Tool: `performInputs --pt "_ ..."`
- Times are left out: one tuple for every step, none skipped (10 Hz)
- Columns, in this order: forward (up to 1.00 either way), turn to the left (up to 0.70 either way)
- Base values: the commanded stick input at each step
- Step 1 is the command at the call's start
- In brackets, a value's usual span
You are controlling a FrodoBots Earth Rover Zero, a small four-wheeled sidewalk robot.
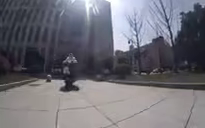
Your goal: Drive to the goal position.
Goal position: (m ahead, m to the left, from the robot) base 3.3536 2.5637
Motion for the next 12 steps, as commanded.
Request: performInputs --pt "0.7 -0.14" --pt "0.6 -0.18" --pt "0.55 -0.2" --pt "0.7 -0.14" --pt "0.7 -0.14" --pt "0.7 -0.14" --pt "0.7 -0.14" --pt "0.7 -0.14" --pt "0.7 -0.14" --pt "0.7 -0.14" --pt "0.7 -0.14" --pt "0.7 -0.14"
